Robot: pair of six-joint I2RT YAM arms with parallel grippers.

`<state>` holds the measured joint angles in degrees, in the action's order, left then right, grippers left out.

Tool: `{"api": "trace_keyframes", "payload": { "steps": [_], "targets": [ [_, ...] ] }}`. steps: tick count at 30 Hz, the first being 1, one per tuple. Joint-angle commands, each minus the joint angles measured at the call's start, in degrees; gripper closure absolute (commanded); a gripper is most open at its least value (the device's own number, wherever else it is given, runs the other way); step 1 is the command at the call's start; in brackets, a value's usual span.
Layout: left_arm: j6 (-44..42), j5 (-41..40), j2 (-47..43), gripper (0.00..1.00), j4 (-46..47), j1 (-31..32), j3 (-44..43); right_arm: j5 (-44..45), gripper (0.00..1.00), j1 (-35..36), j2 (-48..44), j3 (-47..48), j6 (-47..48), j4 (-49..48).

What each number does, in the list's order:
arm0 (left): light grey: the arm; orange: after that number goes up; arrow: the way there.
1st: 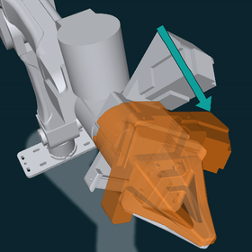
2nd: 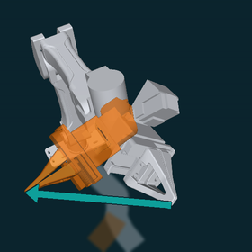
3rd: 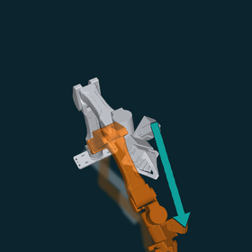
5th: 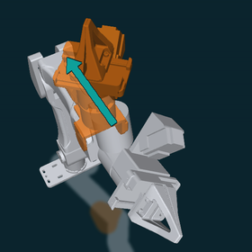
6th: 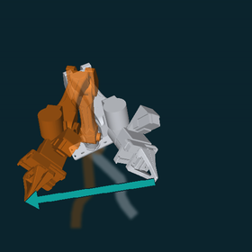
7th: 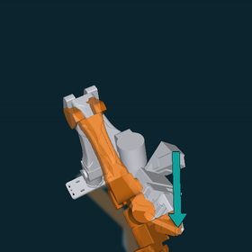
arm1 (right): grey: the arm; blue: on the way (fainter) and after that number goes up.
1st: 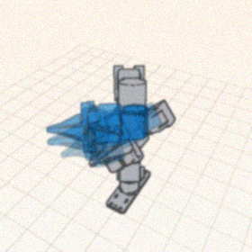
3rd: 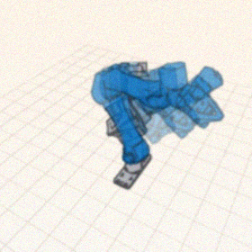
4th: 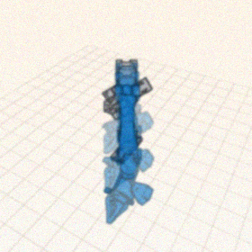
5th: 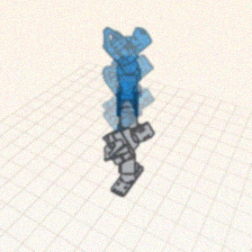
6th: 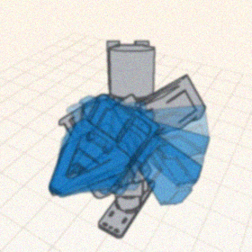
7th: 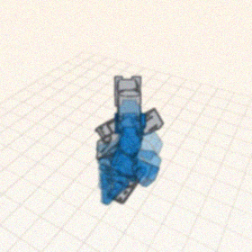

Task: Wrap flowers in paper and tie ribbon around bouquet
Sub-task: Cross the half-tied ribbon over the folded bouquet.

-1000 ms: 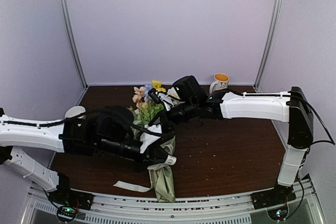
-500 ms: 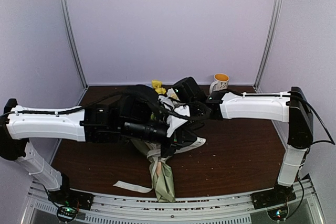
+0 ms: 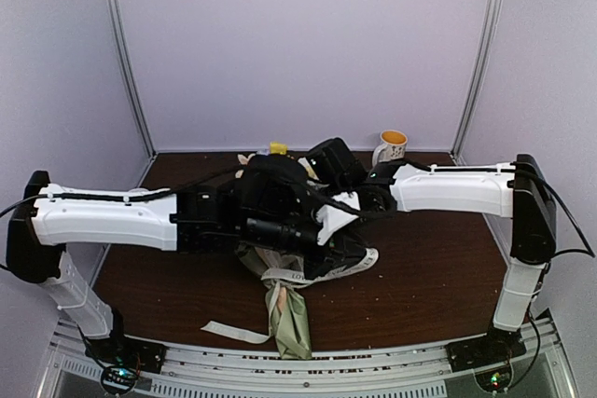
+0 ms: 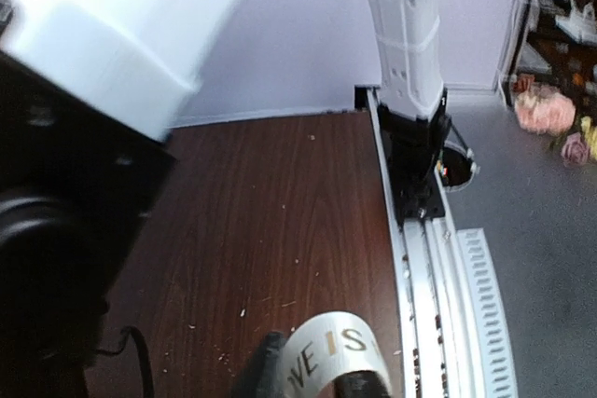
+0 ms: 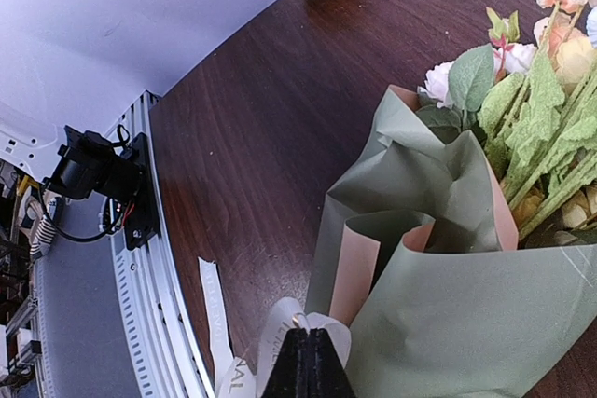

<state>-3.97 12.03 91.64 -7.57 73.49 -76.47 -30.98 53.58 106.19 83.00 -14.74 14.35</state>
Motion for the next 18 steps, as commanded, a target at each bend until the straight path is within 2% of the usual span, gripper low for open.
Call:
{"api": "trace_keyframes", "payload": {
  "steps": [1, 5, 10, 15, 18],
  "targets": [
    [0.2, -3.5, 5.8, 0.63, -5.6, -0.1, -4.6, 1.3, 1.0, -0.3, 0.5, 0.9, 1.2, 1.3],
    [-0.7, -7.7, 6.9, 0.41, -9.3, -0.1, -6.3, 1.3, 1.0, -0.3, 0.5, 0.8, 1.4, 1.4],
    [-1.6, -9.9, 5.3, 0.07, -8.6, -0.5, -4.4, 1.1, 1.0, -0.3, 0.9, 1.1, 1.5, 1.4],
    [-2.4, -11.1, 4.3, 0.04, -9.2, -0.5, -4.2, 1.3, 1.0, -0.3, 1.0, 1.4, 1.7, 1.9],
    [-2.1, -10.5, 1.3, 0.03, -6.4, -0.9, -1.8, 1.2, 1.0, -0.3, 0.9, 1.4, 1.8, 2.0]
  ]
}}
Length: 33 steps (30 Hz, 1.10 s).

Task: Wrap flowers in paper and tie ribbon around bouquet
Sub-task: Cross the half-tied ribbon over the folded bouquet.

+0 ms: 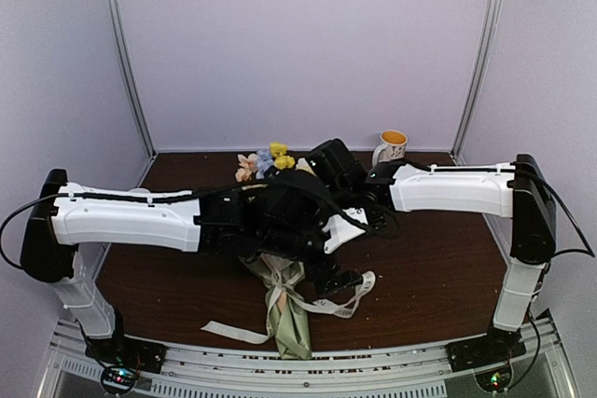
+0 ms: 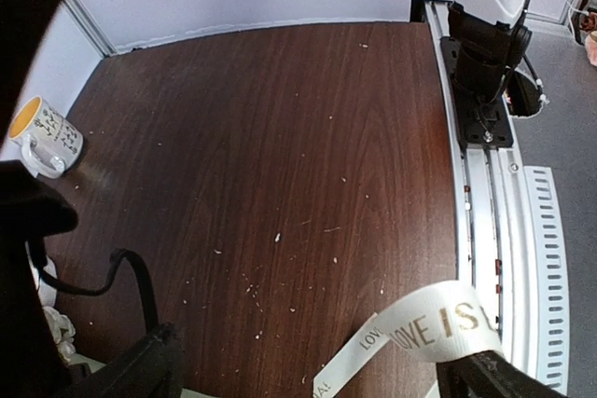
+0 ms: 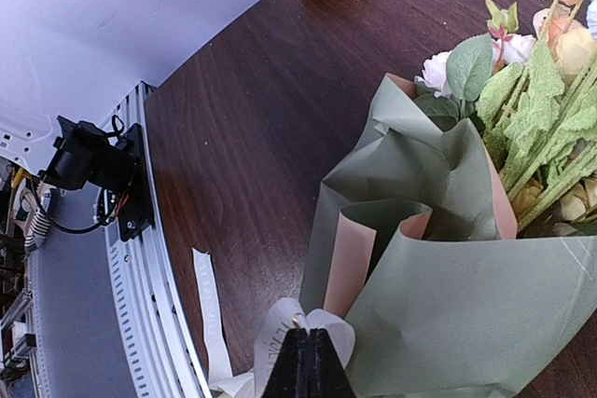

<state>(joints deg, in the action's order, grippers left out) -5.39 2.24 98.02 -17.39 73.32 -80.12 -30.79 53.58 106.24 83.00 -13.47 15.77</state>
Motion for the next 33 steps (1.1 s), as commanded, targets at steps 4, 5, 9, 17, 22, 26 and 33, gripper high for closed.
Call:
{"api": "trace_keyframes", "payload": {
  "steps": [4, 5, 9, 17, 22, 26, 33],
  "targets": [
    [-0.6, -6.2, -5.1, 0.11, 1.1, -2.3, 2.3, 1.1, 1.0, -0.3, 1.0, 1.6, 0.6, 0.6],
    [-0.9, -8.7, -4.1, 0.26, -1.4, -2.5, 1.1, 1.0, 1.0, -0.3, 0.9, 1.5, 0.6, 0.6],
    [-0.8, -14.0, -1.4, 0.46, -8.4, -2.5, -2.8, 1.1, 1.0, -0.2, 0.9, 1.5, 0.8, 0.7],
    [-7.5, -13.2, -1.5, 0.19, -8.7, -1.3, -1.3, 1.4, 1.0, -0.3, 0.4, 1.4, 1.3, 1.5],
    [-15.0, -17.9, -1.7, 0.17, -8.6, 3.4, 0.1, 1.4, 1.0, -0.3, 0.9, 1.8, 1.7, 2.2],
    [-16.0, -14.8, -1.1, 0.06, -8.1, 3.1, 1.6, 1.4, 1.0, -0.3, 0.9, 1.7, 1.6, 2.0],
    [-15.5, -15.6, 5.6, 0.02, -14.5, 3.1, -4.6, 1.2, 1.0, -0.3, 0.7, 1.3, 1.3, 1.7]
  ]
}}
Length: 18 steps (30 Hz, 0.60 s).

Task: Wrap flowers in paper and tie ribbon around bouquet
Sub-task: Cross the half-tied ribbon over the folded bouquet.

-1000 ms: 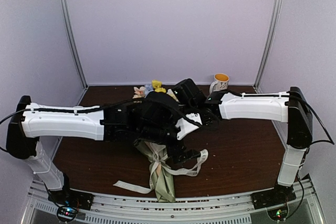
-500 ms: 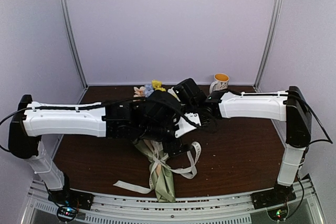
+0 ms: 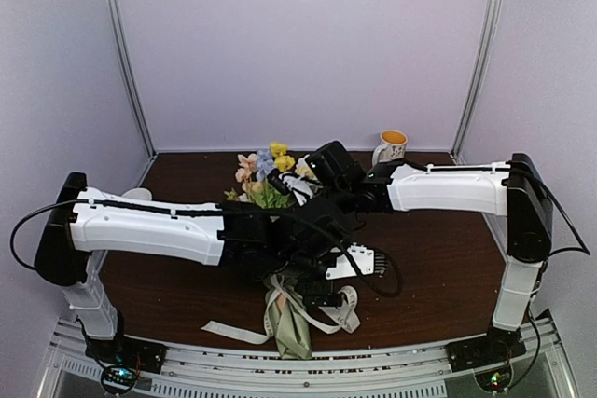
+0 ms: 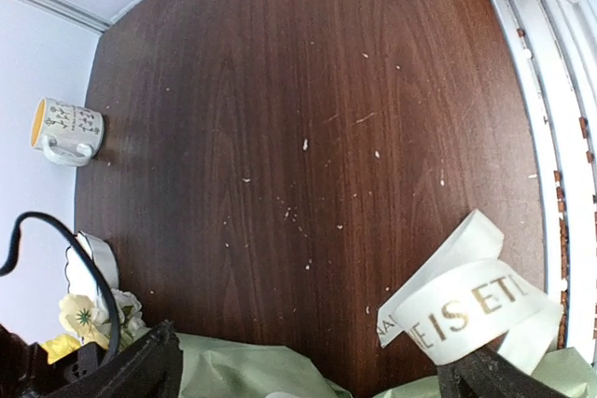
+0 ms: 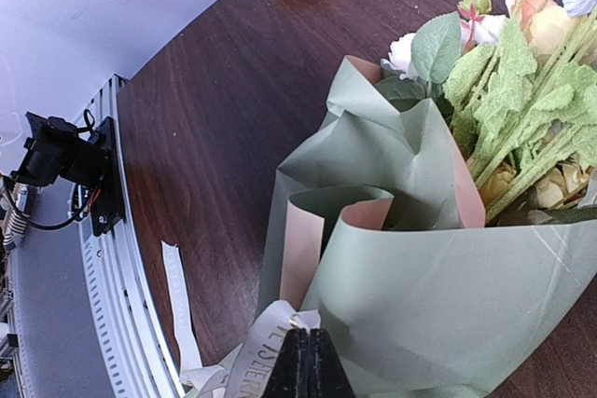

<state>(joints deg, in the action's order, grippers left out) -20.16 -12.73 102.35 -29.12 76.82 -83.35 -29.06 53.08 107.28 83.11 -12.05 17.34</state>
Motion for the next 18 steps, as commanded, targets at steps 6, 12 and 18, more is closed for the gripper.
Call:
{"api": "trace_keyframes", "payload": {
  "steps": [6, 12, 18],
  "targets": [
    [-4.4, -14.9, 5.6, 0.02, -8.9, 1.5, -5.1, -0.1, 1.0, 0.2, -0.4, 0.9, -0.1, -0.2],
    [-6.5, 1.1, 4.5, 0.02, -16.3, 1.7, -3.9, 0.0, 1.0, 0.2, 0.0, 1.2, 0.1, -0.1],
    [-5.4, 13.6, -3.4, 0.02, -2.5, 0.1, 4.0, -0.3, 1.0, 0.2, 0.0, 1.4, 0.0, -0.2]
  ]
}}
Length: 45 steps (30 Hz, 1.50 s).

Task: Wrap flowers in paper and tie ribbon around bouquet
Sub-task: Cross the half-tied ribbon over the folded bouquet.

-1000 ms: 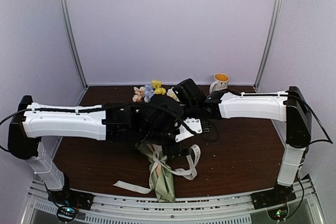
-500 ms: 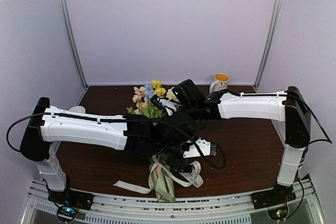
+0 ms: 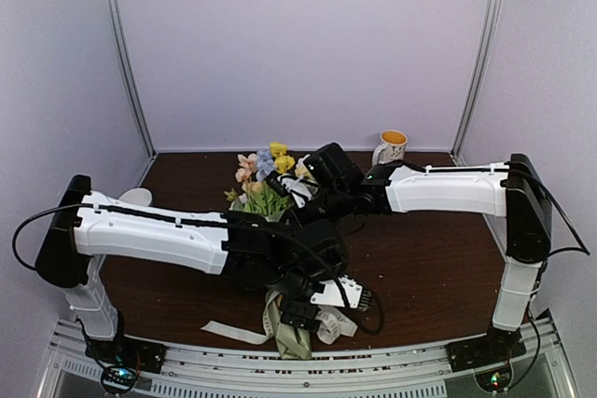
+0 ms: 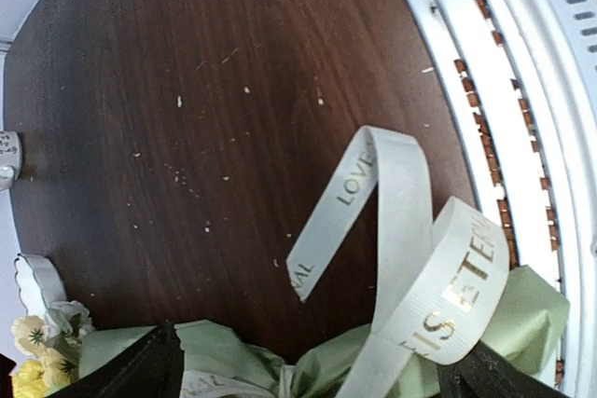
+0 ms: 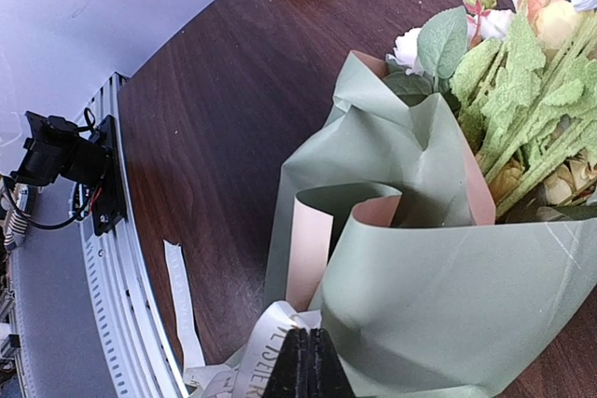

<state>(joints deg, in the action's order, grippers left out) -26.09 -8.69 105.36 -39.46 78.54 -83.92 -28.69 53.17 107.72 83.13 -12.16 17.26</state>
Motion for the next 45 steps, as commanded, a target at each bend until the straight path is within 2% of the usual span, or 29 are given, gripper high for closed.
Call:
{"api": "trace_keyframes", "payload": {
  "steps": [1, 3, 5, 7, 13, 16, 19, 22, 25, 29, 33, 35, 40, 45],
  "targets": [
    [1.7, 9.9, -6.9, 0.02, 10.4, -2.6, 5.3, -0.6, 1.0, 0.1, -0.4, 1.4, 0.1, -0.1],
    [3.4, 5.8, -4.5, 0.02, 10.0, -3.3, 3.2, -0.5, 1.0, 0.1, -0.5, 1.5, 0.1, 0.3],
    [3.5, 2.4, 1.2, 0.02, 1.8, -3.1, -3.7, -0.4, 1.0, 0.1, -0.9, 1.0, 0.1, 0.1],
    [2.3, 3.1, 5.6, 0.02, -5.2, -2.0, -10.3, -0.1, 1.0, 0.1, -1.0, 0.8, 0.2, 0.0],
    [-0.9, 9.0, 9.9, 0.02, -0.2, 1.6, -12.2, -0.4, 1.0, 0.1, -0.4, 1.2, -0.1, -0.3],
    [-1.6, 6.6, 13.3, 0.02, -1.4, 1.6, -14.8, -0.2, 1.0, 0.1, -0.5, 1.1, -0.2, -0.3],
    [-2.6, 4.3, 14.7, 0.02, -6.9, 1.6, -15.9, -0.1, 1.0, 0.1, -0.7, 1.1, -0.1, 0.0],
    [-3.7, 4.6, 11.2, 0.02, -7.6, 1.5, -10.7, 0.0, 1.0, 0.1, -1.0, 1.0, 0.2, 0.3],
    [-4.8, 0.3, 8.1, 0.02, -7.4, 1.2, -4.6, 0.2, 1.0, 0.1, -1.1, 1.2, 0.4, 0.4],
    [-2.8, -2.6, 7.2, 0.02, -8.1, 0.4, -3.5, 0.0, 1.0, 0.1, -1.0, 1.2, 0.0, -0.1],
    [0.8, -4.2, 2.2, 0.02, 1.7, 0.1, -1.6, 0.0, 1.0, 0.1, -0.9, 1.2, -0.3, -0.1],
    [2.6, -1.4, -2.1, 0.02, 7.1, -0.3, 0.1, -0.1, 1.0, 0.1, -1.0, 1.0, -0.4, 0.0],
    [8.0, 11.8, -15.3, 0.02, 20.3, -3.8, 8.7, -0.6, 1.0, 0.1, -1.5, 0.9, -0.4, 0.0],
    [18.7, 14.8, -25.8, 0.05, 28.1, -11.4, 19.5, -1.3, 1.0, 0.1, -2.3, 0.7, -1.1, -1.1]
  ]
}}
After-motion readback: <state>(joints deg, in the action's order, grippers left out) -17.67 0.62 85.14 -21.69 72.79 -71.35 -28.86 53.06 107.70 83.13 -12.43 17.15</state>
